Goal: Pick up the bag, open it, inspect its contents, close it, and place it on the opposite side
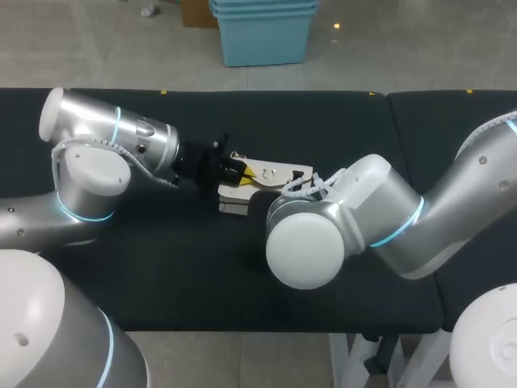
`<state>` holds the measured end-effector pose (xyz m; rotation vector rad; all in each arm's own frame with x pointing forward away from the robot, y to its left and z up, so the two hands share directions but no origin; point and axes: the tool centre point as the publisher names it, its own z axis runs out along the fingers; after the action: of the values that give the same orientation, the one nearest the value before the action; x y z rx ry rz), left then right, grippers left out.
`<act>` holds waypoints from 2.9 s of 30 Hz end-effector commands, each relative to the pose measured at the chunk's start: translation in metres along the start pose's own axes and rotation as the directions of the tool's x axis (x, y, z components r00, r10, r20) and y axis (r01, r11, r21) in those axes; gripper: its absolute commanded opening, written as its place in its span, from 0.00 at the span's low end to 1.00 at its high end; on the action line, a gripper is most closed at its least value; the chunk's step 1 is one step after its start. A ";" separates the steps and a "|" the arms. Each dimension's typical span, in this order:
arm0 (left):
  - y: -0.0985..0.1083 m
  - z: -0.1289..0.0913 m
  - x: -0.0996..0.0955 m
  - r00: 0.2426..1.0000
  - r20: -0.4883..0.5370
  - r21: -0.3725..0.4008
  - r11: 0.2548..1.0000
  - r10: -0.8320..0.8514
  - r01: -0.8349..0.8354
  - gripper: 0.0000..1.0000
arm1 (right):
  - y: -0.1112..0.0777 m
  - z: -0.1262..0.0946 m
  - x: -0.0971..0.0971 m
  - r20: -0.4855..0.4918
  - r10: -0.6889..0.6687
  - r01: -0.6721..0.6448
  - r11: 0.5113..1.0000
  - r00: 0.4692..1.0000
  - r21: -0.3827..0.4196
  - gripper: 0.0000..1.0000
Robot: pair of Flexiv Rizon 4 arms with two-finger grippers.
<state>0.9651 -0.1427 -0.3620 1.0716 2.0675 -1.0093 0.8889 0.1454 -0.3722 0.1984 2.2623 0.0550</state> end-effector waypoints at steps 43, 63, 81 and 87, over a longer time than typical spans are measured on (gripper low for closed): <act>-0.007 0.009 -0.003 0.997 0.030 -0.007 0.997 -0.075 0.075 0.00 | 0.001 0.003 0.002 0.003 0.000 0.000 1.000 1.000 0.001 0.00; -0.002 -0.001 -0.013 0.994 0.059 -0.039 0.994 -0.097 0.099 0.68 | 0.001 0.003 0.002 0.003 0.000 0.000 1.000 1.000 0.001 0.00; -0.028 -0.035 -0.036 0.972 0.090 0.003 0.976 -0.217 0.218 1.00 | 0.000 -0.012 -0.008 -0.031 -0.022 0.020 0.998 0.999 -0.059 1.00; -0.028 -0.049 -0.048 0.936 0.092 -0.016 0.939 -0.340 0.342 1.00 | 0.000 -0.033 -0.027 -0.094 -0.045 0.034 0.994 0.995 -0.107 1.00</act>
<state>0.9609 -0.1348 -0.2972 0.6652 2.1980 -1.1726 0.8819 0.1558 -0.3521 0.1226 2.3039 0.1193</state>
